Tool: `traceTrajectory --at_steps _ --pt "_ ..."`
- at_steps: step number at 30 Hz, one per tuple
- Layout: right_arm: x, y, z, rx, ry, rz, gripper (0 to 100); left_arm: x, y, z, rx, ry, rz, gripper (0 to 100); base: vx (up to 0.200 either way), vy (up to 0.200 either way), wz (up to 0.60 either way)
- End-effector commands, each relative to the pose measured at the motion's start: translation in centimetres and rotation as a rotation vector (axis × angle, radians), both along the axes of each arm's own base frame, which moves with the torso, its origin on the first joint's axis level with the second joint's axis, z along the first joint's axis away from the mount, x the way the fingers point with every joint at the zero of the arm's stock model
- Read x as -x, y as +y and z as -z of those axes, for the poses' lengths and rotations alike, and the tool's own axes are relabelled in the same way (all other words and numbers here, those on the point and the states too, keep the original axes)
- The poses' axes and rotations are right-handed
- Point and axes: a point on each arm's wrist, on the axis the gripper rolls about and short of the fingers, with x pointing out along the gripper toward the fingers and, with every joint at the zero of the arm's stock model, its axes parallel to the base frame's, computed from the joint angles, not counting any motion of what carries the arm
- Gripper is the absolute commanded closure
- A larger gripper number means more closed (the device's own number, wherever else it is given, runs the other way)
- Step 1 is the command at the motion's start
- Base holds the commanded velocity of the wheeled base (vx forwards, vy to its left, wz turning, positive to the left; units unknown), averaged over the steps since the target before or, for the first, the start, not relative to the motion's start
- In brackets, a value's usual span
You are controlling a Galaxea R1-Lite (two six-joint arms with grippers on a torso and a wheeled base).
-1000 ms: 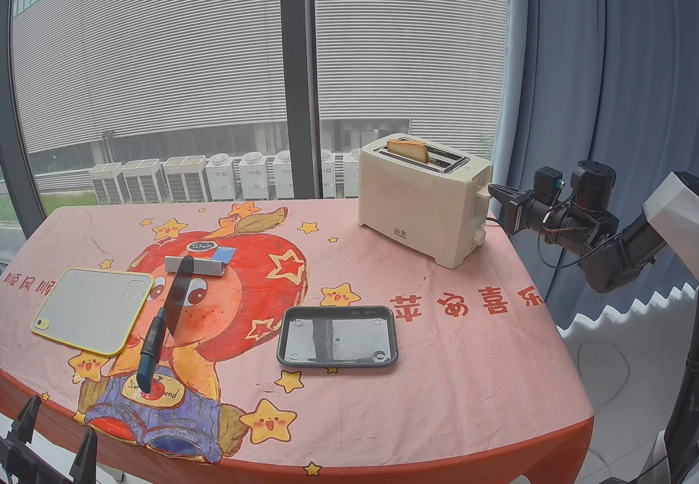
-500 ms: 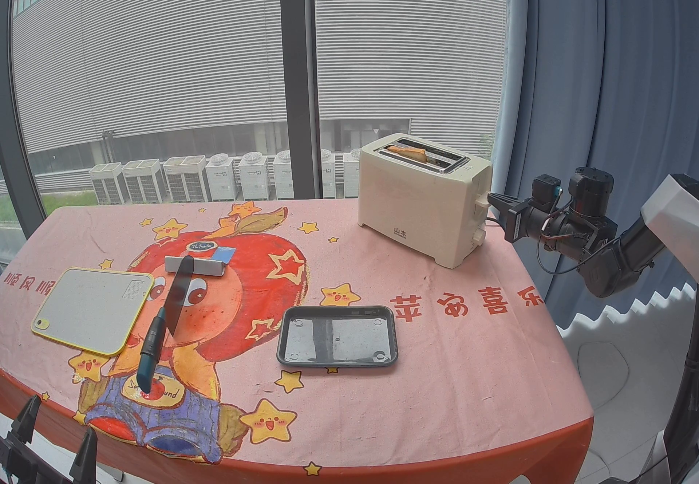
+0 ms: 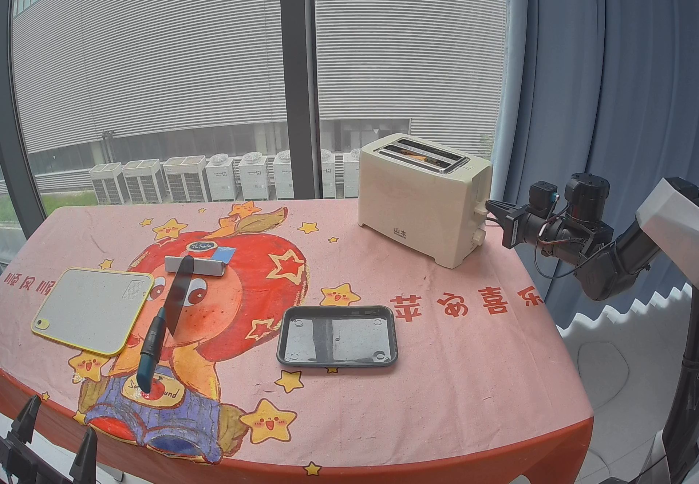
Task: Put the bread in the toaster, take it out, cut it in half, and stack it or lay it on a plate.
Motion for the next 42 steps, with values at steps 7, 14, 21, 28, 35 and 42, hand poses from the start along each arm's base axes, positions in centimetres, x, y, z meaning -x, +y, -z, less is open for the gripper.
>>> traceTrajectory --at_steps 7,14,21,28,35,42 --pt "-0.2 0.1 1.0 0.004 0.025 -0.003 100 -0.1 0.0 0.4 0.000 0.009 0.000 0 0.000 0.000 0.00" --pt "-0.3 0.1 1.4 0.006 0.033 -0.003 100 -0.1 0.0 0.4 0.000 0.009 0.000 0 0.000 0.000 0.00" --pt "-0.3 0.1 1.5 0.007 0.036 -0.003 100 -0.1 0.0 0.4 0.000 0.009 0.000 0 0.000 0.000 0.00" --pt "-0.3 0.1 1.6 0.007 0.038 -0.003 100 -0.1 0.0 0.4 0.000 0.009 0.000 0 0.000 0.000 0.00" --pt "-0.2 0.1 0.8 0.002 0.014 -0.003 100 -0.1 0.0 0.4 0.000 0.009 0.000 0 0.000 0.000 0.00" --pt "-0.3 0.1 0.5 -0.001 0.001 -0.003 100 -0.1 0.0 0.4 0.000 0.008 0.000 0 0.000 0.000 0.00"
